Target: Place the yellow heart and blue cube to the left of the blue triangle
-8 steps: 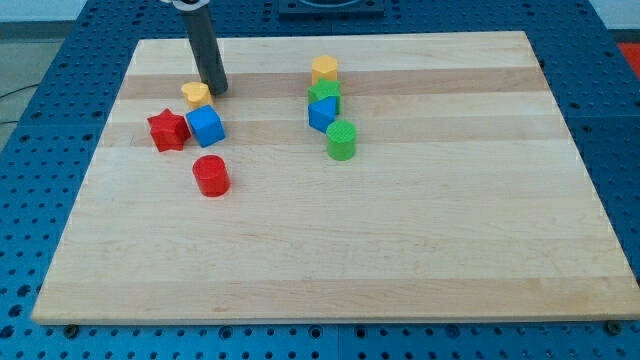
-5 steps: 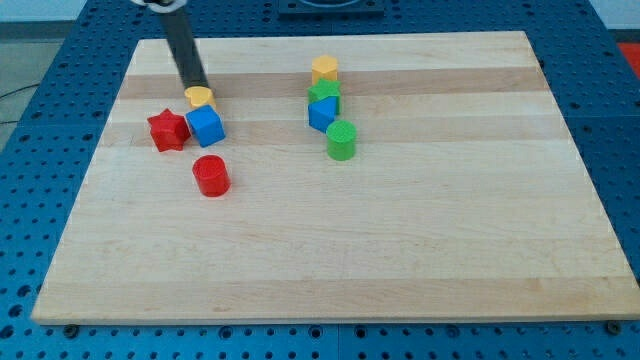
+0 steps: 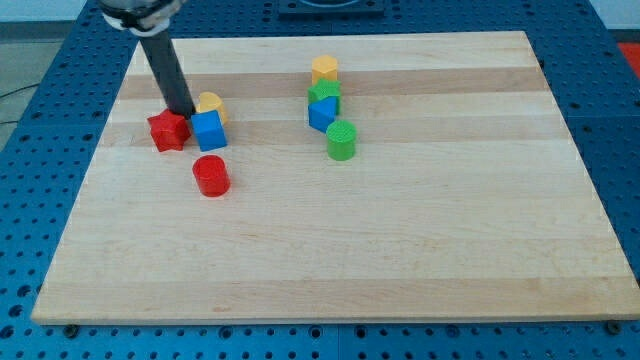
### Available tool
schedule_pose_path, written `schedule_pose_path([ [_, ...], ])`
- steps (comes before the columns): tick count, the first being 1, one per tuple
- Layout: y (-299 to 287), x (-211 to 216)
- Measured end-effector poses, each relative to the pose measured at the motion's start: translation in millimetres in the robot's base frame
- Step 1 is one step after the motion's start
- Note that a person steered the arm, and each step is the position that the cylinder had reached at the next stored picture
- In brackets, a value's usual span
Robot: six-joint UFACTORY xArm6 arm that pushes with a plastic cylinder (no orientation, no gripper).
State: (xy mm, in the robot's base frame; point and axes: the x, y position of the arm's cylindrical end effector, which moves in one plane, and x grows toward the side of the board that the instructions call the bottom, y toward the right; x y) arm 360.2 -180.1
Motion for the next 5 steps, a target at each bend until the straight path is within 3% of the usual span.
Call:
schedule_pose_path([
  [1, 47.5, 1.9],
  [3, 76.9, 16.0],
  [5, 73.0, 59.2],
])
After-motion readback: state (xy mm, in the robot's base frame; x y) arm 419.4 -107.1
